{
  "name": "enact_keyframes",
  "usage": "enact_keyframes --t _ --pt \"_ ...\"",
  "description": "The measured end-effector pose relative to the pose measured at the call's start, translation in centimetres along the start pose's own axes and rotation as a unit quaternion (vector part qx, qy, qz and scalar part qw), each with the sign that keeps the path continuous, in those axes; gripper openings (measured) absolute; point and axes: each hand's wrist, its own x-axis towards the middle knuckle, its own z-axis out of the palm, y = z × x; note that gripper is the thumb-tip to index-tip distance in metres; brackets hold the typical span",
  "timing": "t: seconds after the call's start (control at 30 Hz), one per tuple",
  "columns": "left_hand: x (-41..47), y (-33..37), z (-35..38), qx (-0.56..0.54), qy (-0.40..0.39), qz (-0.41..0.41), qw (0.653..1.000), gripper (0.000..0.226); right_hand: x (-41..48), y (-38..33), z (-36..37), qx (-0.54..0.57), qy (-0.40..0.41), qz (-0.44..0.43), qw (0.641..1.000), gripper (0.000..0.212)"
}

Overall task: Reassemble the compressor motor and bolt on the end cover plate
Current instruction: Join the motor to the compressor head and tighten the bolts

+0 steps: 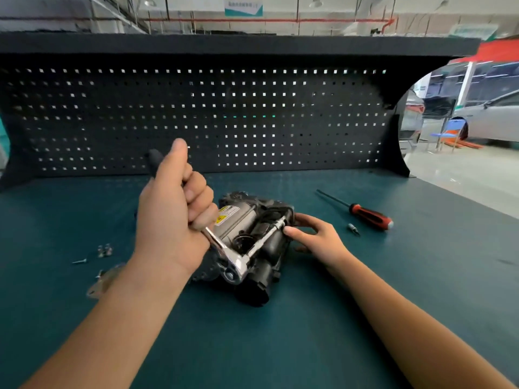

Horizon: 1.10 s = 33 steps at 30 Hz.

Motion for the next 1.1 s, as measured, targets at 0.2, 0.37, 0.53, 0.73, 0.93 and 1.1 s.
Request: enact_keyframes --t 0.2,0.37,0.53,0.73,0.93,1.1 --pt "-1.8 -2.4 0.1 0.028 0.055 0.038 0.997 0.041 0.2 0.0 -0.1 0.006 -0.009 -0.001 1.0 0.029" --pt "-2.6 -3.5 0.7 0.036 0.048 0.081 0.995 0.049 0.1 0.0 -0.2 0.008 -0.014 0.002 1.0 0.04" --pt "-2.8 -3.8 0.4 0.046 0.027 0.099 0.994 0.052 0.0 -0.1 -0.2 0.009 -0.017 0.0 1.0 0.034" --pt "-3.2 -4.1 0.1 0.056 -0.003 0.1 0.993 0.043 0.0 -0.1 -0.2 0.01 -0.015 0.0 1.0 0.032" --pt "-3.4 -4.8 -0.1 0.048 0.003 0.103 0.993 0.048 0.1 -0.1 -0.2 0.004 -0.019 0.002 1.0 0.034" --pt "-3.3 -4.7 -0.4 0.043 0.014 0.103 0.994 0.038 0.0 -0.1 -0.2 0.0 -0.018 0.001 1.0 0.035"
